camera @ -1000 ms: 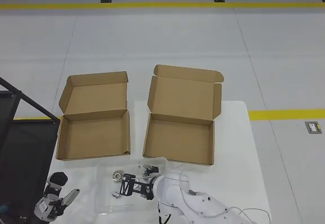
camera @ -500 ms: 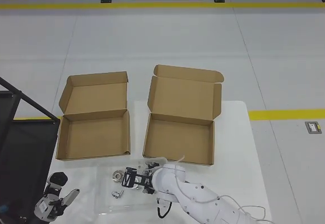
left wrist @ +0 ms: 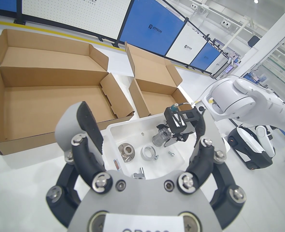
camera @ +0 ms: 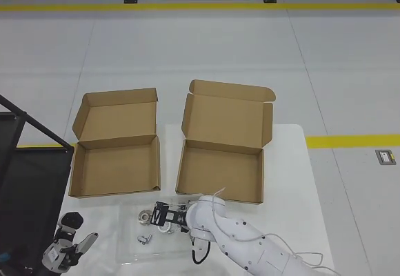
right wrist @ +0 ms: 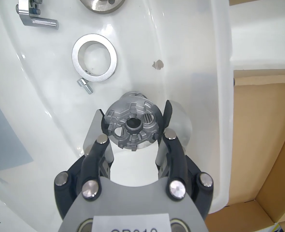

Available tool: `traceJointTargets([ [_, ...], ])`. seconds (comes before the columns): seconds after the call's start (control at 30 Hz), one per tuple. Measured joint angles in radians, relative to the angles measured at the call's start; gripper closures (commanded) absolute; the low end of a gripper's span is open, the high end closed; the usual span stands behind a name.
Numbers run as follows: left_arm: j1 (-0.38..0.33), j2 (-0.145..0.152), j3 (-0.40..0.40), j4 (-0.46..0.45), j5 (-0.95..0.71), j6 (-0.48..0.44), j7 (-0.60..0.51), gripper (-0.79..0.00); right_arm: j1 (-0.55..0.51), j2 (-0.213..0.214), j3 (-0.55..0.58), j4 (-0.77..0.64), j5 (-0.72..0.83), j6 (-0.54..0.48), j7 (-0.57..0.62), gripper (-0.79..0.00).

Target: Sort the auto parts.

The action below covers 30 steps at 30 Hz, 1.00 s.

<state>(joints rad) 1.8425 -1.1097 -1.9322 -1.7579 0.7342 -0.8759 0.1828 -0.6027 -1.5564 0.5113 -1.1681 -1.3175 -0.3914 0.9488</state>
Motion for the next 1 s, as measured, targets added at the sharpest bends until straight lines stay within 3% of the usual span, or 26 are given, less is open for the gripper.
traceJointTargets([
  [0.2, 0.000, 0.000, 0.000, 0.000, 0.000, 0.000, 0.000, -0.785, -0.061, 0.017, 0.013, -0.146, -0.080, 0.020, 0.001, 0.000],
  [0.5, 0.000, 0.000, 0.000, 0.000, 0.000, 0.000, 0.000, -0.785, -0.291, 0.103, 0.113, -0.615, -0.295, 0.000, 0.026, 0.000],
  [0.87, 0.000, 0.000, 0.000, 0.000, 0.000, 0.000, 0.000, -0.785, -0.295, 0.104, 0.120, -0.620, -0.295, 0.006, 0.020, 0.000],
  [1.0, 0.000, 0.000, 0.000, 0.000, 0.000, 0.000, 0.000, -0.785, -0.290, 0.095, 0.199, -0.597, -0.229, 0.119, -0.059, 0.000],
])
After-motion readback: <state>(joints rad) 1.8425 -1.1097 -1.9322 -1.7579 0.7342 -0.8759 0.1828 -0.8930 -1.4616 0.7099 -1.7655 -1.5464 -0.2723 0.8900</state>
